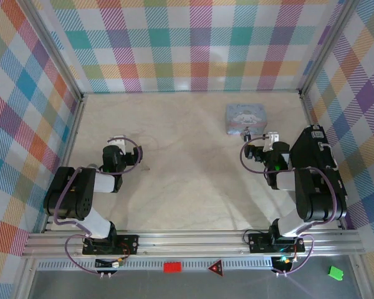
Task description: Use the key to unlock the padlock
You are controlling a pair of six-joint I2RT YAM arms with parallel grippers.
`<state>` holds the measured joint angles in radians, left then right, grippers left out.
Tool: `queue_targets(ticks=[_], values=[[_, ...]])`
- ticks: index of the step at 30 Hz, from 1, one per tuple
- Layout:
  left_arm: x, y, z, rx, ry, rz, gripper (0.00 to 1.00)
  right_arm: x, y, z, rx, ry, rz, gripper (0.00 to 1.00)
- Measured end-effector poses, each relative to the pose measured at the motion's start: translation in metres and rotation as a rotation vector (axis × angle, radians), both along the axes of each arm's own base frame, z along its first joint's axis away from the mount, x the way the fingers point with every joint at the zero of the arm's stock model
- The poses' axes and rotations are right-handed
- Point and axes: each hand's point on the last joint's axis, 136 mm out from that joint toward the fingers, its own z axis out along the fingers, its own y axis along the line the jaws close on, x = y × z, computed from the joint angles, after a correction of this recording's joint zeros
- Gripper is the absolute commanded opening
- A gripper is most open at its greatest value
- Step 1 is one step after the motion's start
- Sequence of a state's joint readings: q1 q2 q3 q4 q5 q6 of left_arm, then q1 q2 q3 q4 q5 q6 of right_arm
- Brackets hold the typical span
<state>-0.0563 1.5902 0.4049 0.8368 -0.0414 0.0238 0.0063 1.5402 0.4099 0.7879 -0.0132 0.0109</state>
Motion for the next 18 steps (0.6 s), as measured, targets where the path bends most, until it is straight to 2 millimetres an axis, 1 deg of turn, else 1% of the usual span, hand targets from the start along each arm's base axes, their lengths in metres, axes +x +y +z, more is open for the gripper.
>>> queue_targets(ticks=[18], values=[[0.0000,0.0000,0.0000,0.000,0.000,0.000,1.00,-0.0002,0.0009,0.0000,0.003,0.000,0.005,0.99]])
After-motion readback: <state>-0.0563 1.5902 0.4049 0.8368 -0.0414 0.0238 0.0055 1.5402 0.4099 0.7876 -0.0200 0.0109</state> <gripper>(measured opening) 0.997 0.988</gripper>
